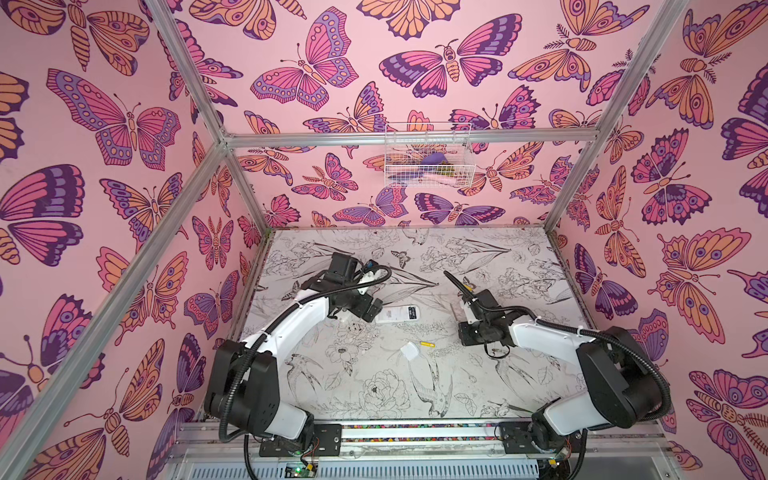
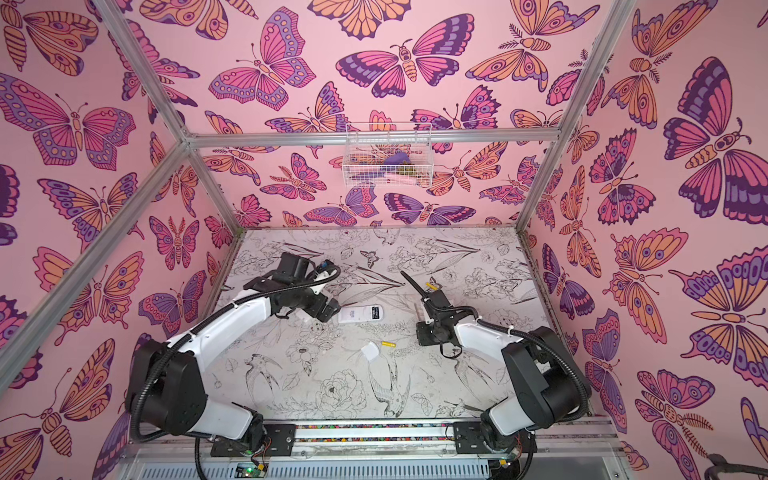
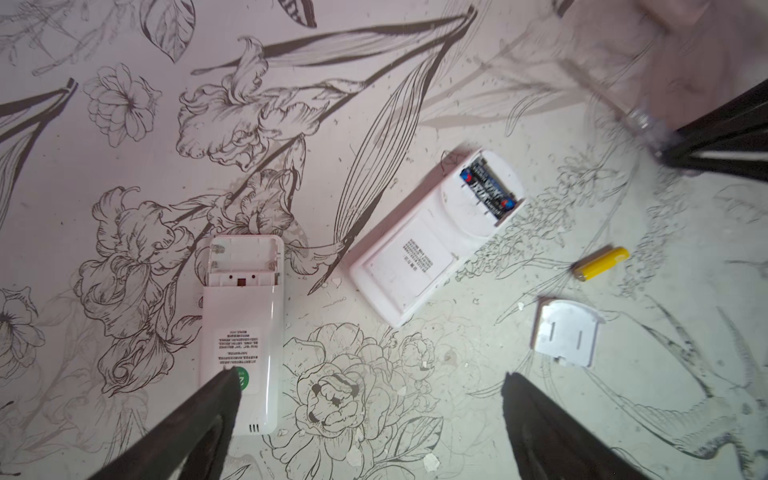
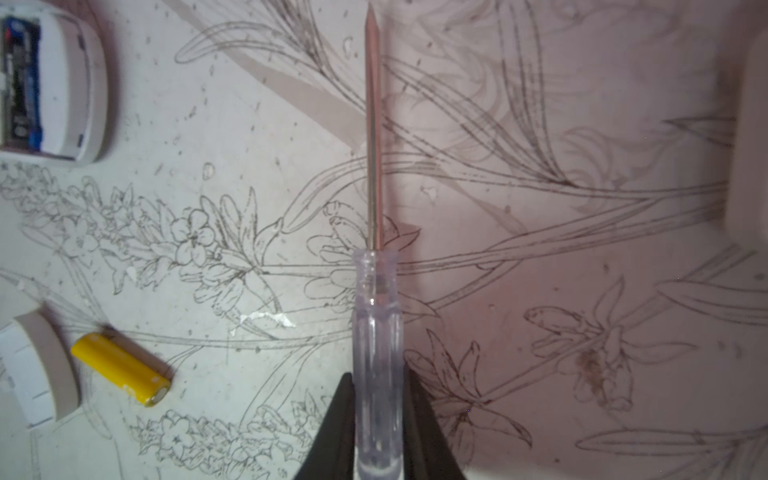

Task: Unload the batteries from the remote control
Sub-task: 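Lift the screwdriver with the right gripper while the left gripper moves toward center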

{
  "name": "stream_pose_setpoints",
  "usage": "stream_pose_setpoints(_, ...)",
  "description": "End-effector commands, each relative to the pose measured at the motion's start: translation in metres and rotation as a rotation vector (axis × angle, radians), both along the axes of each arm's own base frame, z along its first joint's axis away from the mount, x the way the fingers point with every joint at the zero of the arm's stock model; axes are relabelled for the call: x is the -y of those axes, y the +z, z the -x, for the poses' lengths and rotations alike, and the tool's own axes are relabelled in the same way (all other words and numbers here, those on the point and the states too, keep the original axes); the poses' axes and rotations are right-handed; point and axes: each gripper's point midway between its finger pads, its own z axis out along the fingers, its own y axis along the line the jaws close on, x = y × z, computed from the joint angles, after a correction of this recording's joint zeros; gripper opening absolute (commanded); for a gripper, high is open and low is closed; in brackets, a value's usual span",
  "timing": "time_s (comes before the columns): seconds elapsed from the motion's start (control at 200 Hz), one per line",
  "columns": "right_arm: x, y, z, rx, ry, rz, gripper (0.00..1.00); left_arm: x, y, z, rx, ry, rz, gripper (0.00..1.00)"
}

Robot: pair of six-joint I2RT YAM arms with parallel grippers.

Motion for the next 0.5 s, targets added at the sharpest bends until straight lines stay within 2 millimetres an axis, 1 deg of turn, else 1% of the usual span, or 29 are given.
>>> stream_pose_setpoints(0.0, -0.025, 0.032, -0.012, 0.086, 0.141, -0.091, 0.14, -0.003, 0.026, 0.011, -0.053, -0.006, 0.147, 1.0)
stream_pose_setpoints(0.09, -0.045, 0.052, -0.011, 0.152, 0.259, -0.186, 0.13, -0.013, 0.041, 0.013, -0.057, -0.005, 0.23, 1.0)
stream_pose_setpoints(0.2, -0.073, 0.079, 0.001, 0.157, 0.42, -0.324, 0.14, -0.018, 0.054, 0.021, -0.067, -0.032, 0.313, 1.0)
stream_pose_setpoints(0.321, -0.099, 0.105, 0.015, 0.188, 0.586, -0.479, 0.13, -0.015, 0.066, 0.033, -0.055, -0.099, 0.372, 1.0)
stream_pose_setpoints(0.496, -0.123, 0.132, 0.032, 0.182, 0.754, -0.607, 0.14, -0.005, 0.079, 0.048, -0.065, -0.199, 0.463, 0.98)
